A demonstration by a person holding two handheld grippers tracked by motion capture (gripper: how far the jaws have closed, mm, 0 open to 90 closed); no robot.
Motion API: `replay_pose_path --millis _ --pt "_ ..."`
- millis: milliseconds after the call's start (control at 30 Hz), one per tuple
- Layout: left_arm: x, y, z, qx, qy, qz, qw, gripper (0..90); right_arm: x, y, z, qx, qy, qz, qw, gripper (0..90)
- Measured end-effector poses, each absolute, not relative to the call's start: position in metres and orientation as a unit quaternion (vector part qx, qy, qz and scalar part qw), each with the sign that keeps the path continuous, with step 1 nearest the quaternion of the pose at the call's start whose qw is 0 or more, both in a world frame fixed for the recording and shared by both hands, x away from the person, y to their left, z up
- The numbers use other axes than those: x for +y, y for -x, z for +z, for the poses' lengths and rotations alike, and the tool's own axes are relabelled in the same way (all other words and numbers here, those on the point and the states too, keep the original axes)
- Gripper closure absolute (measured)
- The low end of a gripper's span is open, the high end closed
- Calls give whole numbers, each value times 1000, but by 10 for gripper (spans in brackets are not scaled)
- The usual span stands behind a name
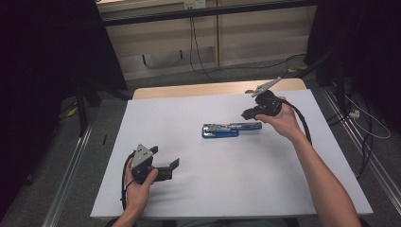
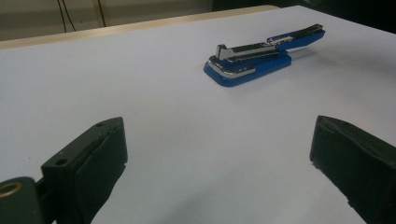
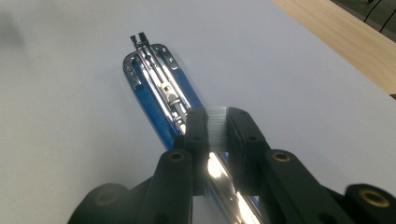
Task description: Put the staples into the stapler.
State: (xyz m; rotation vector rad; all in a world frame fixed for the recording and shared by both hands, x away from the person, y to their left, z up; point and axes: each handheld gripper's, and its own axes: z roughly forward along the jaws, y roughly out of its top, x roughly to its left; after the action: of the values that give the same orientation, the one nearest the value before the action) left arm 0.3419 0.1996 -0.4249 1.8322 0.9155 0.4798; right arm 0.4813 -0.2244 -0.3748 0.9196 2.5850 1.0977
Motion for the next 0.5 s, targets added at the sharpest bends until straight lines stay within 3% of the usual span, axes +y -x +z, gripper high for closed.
replay_pose_path --millis 500 --pt "200 -342 -425 377 -756 197 498 42 -201 -488 -375 877 -285 376 92 794"
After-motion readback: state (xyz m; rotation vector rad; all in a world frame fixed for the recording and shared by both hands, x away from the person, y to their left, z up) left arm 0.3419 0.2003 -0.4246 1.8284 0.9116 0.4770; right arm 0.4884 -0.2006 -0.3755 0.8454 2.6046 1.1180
